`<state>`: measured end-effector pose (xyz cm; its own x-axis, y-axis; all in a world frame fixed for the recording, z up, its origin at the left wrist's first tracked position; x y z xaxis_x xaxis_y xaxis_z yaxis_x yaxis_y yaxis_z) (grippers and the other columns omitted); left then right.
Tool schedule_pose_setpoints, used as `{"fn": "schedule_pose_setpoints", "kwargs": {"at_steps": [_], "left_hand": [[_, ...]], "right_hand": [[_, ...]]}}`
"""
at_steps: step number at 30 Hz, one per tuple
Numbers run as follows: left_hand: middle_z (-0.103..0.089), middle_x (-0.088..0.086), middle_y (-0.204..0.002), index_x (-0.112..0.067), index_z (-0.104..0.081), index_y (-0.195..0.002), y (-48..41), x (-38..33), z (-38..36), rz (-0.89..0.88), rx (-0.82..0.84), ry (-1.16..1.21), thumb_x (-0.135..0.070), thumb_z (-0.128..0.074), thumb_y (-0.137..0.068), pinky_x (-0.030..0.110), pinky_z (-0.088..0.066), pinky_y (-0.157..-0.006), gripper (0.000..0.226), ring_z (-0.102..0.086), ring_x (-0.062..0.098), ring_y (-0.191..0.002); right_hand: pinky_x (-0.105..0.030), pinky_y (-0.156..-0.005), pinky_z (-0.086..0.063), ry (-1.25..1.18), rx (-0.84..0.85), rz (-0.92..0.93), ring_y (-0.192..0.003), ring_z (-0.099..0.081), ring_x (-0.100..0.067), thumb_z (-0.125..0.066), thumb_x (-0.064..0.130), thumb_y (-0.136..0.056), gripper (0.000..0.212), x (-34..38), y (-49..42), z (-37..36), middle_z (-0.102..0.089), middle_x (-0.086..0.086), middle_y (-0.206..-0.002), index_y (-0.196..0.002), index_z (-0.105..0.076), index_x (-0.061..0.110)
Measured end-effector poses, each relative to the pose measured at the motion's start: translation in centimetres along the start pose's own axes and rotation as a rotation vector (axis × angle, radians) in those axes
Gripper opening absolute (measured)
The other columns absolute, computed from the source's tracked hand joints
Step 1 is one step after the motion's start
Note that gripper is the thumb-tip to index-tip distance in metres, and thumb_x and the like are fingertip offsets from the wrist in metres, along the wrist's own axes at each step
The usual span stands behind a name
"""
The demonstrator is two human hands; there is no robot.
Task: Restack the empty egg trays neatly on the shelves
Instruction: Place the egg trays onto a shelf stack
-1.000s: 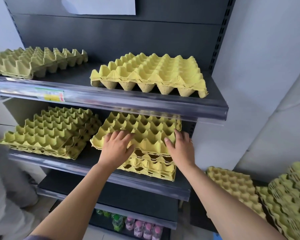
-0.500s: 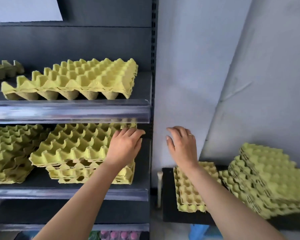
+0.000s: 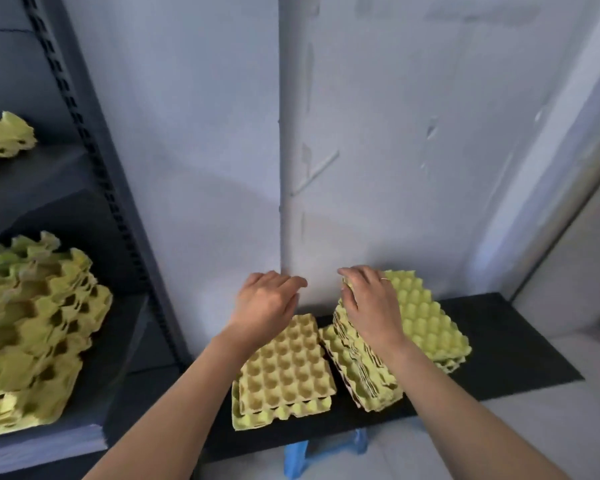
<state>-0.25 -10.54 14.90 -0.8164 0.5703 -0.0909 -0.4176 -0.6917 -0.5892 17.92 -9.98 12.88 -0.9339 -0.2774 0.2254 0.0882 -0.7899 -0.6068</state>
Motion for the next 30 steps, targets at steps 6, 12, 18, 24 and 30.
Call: {"fn": "schedule_pose_setpoints", "kwargs": {"at_steps": [6,12,18,24,30], "left_hand": [[-0.067,-0.01,-0.073,-0.022,-0.069,-0.089,-4.5,-4.2,-6.5,-0.095,0.161,0.079,-0.027,-0.041,-0.082,0.028,-0.046,-0.067,0.029,-0.065,0.016,-0.07],[-0.063,-0.008,-0.106,-0.025,-0.059,-0.113,-8.2,-4.3,-14.3,-0.099,0.358,0.117,-0.026,-0.042,-0.094,0.03,-0.033,-0.087,0.025,-0.054,0.016,-0.104],[-0.056,-0.009,-0.123,-0.029,-0.051,-0.126,-9.6,-3.4,-21.4,0.024,0.554,0.127,-0.031,-0.042,-0.095,0.031,-0.032,-0.094,0.033,-0.047,0.015,-0.118],[-0.049,0.0,-0.129,-0.025,-0.043,-0.136,-7.9,-3.9,-27.0,0.179,0.828,0.078,-0.032,-0.043,-0.095,0.035,-0.039,-0.095,0.042,-0.043,0.021,-0.121],[-0.042,0.001,-0.137,-0.022,-0.041,-0.138,-6.3,-6.2,-31.5,0.424,0.922,0.126,-0.034,-0.043,-0.095,0.037,-0.039,-0.096,0.044,-0.04,0.022,-0.126]], "right_hand": [[-0.041,-0.084,-0.048,0.085,0.163,-0.164,-0.104,-0.057,-0.027,-0.056,0.019,-0.092,0.024,-9.0,1.4,-0.7,-0.065,-0.004,-0.111,-0.115,-0.065,0.016],[-0.034,-0.094,-0.042,0.12,0.332,-0.296,-0.114,-0.051,-0.022,-0.046,0.023,-0.097,0.032,-15.7,1.3,-2.7,-0.058,0.0,-0.124,-0.127,-0.057,0.022],[-0.035,-0.098,-0.041,0.117,0.581,-0.415,-0.124,-0.045,-0.022,-0.041,0.032,-0.099,0.041,-20.5,1.4,-6.0,-0.049,0.0,-0.135,-0.139,-0.043,0.025],[-0.04,-0.101,-0.04,0.055,0.848,-0.521,-0.125,-0.042,-0.027,-0.041,0.036,-0.098,0.049,-25.3,2.7,-10.2,-0.042,-0.006,-0.139,-0.144,-0.035,0.02],[-0.04,-0.104,-0.038,-0.005,1.033,-0.48,-0.127,-0.041,-0.028,-0.042,0.035,-0.098,0.053,-30.4,3.6,-13.6,-0.037,-0.008,-0.14,-0.147,-0.029,0.019]]}}
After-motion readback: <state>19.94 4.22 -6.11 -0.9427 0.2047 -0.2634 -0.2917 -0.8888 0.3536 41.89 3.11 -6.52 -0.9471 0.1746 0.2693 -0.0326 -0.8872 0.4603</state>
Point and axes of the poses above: each hand's wrist, its own y-axis away from the middle knuckle, its own z-axis out of the back of the hand, x = y × z, the point moved 4 cm from there along -y, towards the middle knuckle
